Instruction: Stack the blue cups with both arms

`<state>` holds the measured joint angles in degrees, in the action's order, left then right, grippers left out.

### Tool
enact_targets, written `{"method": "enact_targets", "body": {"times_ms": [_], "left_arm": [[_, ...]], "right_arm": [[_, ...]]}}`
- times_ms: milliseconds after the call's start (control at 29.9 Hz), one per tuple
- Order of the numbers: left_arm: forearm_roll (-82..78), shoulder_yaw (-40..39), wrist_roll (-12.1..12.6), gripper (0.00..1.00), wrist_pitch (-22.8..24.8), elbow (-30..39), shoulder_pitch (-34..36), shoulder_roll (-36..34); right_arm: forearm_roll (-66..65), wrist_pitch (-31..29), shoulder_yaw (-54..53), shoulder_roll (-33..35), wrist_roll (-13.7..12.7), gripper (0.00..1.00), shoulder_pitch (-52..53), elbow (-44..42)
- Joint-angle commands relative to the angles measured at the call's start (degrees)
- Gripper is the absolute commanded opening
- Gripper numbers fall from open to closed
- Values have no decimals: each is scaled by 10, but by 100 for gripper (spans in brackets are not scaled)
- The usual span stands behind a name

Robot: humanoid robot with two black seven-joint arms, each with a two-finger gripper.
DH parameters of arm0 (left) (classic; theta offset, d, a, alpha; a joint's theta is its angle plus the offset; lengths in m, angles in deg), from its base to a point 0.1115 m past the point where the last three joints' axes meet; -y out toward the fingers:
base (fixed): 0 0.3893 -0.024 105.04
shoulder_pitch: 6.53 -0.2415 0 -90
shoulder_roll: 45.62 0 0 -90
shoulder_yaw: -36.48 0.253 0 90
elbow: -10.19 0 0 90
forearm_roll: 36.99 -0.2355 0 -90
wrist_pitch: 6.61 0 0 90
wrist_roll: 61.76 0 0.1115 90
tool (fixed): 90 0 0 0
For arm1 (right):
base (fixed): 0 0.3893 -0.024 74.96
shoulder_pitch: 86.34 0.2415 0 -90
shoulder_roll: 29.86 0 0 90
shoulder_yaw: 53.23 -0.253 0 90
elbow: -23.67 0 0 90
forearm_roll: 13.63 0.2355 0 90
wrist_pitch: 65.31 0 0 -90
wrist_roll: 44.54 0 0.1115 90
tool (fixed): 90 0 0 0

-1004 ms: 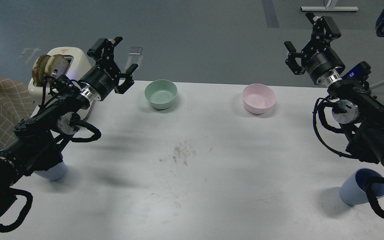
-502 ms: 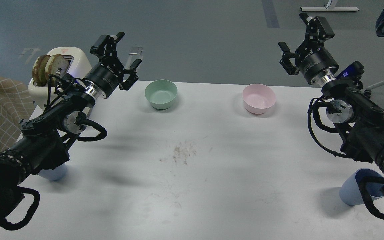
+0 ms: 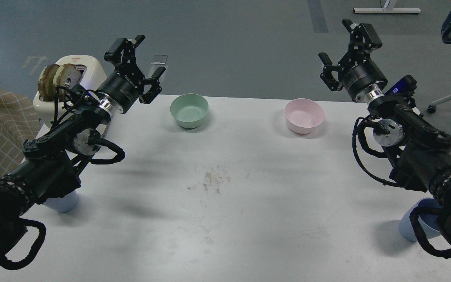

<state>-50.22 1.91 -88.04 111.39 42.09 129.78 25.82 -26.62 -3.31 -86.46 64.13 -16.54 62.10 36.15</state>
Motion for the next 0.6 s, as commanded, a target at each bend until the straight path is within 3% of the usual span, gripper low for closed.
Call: {"method": "enact_targets", "body": {"times_ms": [0, 569], "left_arm": [[0, -3, -10, 98, 0, 0, 0, 1], [-1, -1, -17, 98, 0, 3, 2, 1]], "right_arm": [[2, 0, -1, 0, 0, 100, -1, -1], [4, 0, -1, -4, 0, 100, 5, -2]]}}
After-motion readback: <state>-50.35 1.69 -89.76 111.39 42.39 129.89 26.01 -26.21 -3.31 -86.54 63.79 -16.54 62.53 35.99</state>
